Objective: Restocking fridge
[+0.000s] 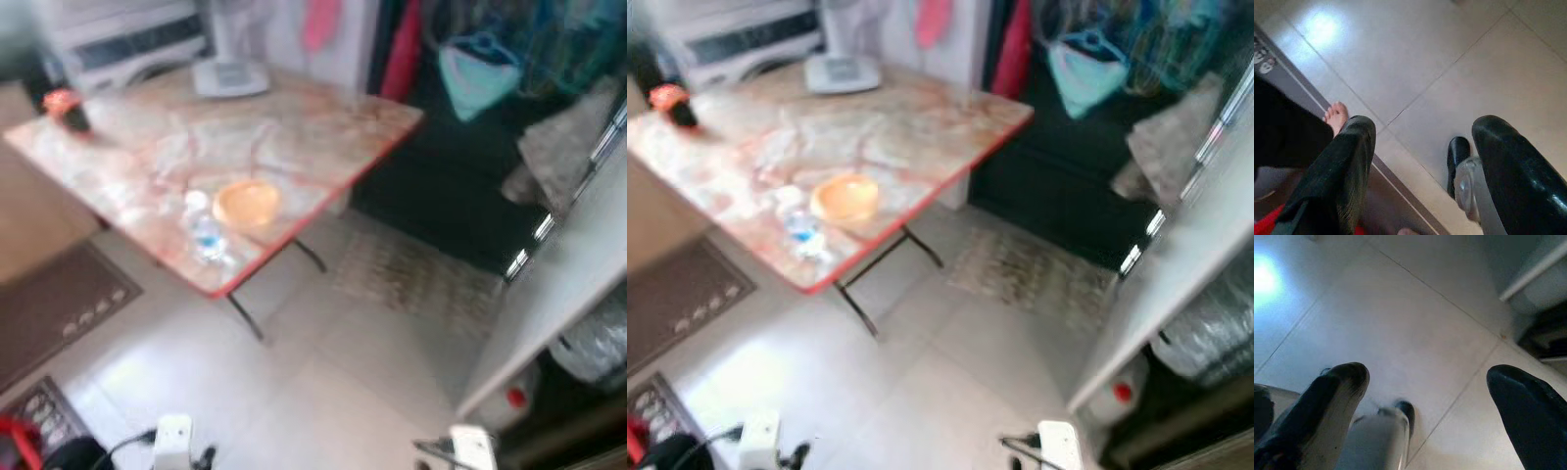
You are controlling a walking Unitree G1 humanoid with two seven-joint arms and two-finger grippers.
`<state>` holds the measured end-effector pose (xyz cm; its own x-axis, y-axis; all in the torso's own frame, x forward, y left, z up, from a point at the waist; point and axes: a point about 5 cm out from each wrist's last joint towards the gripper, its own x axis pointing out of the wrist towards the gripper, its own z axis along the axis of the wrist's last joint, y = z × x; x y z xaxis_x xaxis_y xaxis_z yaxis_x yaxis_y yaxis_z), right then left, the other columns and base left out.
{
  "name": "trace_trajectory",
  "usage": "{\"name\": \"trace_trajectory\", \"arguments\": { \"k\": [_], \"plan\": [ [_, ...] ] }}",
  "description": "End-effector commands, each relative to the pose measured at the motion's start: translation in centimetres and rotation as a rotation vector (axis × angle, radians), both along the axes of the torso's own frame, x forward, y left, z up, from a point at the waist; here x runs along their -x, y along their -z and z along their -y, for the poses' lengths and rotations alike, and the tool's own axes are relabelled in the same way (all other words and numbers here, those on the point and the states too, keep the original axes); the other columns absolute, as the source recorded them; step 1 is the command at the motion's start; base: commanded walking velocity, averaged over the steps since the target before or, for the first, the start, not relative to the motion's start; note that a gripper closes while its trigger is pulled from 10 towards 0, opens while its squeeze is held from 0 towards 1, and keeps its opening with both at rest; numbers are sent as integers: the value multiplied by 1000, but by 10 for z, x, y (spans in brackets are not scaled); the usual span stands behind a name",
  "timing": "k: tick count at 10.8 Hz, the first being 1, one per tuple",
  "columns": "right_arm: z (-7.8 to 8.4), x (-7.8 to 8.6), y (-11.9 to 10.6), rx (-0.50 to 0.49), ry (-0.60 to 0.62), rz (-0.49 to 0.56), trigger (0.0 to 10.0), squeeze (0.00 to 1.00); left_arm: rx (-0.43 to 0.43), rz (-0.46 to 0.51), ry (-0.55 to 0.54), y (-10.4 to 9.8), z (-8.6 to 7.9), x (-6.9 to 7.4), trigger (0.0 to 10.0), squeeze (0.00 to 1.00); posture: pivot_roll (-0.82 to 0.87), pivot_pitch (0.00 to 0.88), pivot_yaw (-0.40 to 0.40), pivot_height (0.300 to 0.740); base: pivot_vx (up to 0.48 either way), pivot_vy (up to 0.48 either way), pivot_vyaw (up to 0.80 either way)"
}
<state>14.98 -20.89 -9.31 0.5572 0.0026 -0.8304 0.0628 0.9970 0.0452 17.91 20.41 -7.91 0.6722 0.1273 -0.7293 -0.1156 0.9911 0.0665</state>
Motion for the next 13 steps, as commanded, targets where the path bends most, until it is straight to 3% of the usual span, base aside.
{"name": "trace_trajectory", "arguments": {
  "k": [1, 4, 6, 8, 13],
  "plan": [
    [-9, -57, -23, -60, 18, 65, 10000, 0, 54, -92, -156, 3, -15, 5, 10000, 0, 3, 0, -60, 740, 0, 0, 0],
    [-9, -57, -23, -69, 42, 72, 10000, 0, -1, 50, -260, -4, -19, 1, 10000, 0, 12, 0, -67, 740, 0, 0, 0],
    [-7, -57, -24, -51, 75, 85, 10000, 0, 48, -8, -188, -1, -15, 1, 10000, 0, 9, 0, -64, 740, 0, 0, 0],
    [-7, -57, -23, -53, 74, 82, 10000, 0, 39, -83, -143, 2, -15, 4, 10000, 0, 4, 0, -60, 740, 0, 0, 0],
    [-11, -57, -23, -67, 83, 74, 10000, 0, 40, -71, -158, 1, -18, 3, 10000, 0, 5, 0, -48, 740, 48, 0, 0]
  ]
}}
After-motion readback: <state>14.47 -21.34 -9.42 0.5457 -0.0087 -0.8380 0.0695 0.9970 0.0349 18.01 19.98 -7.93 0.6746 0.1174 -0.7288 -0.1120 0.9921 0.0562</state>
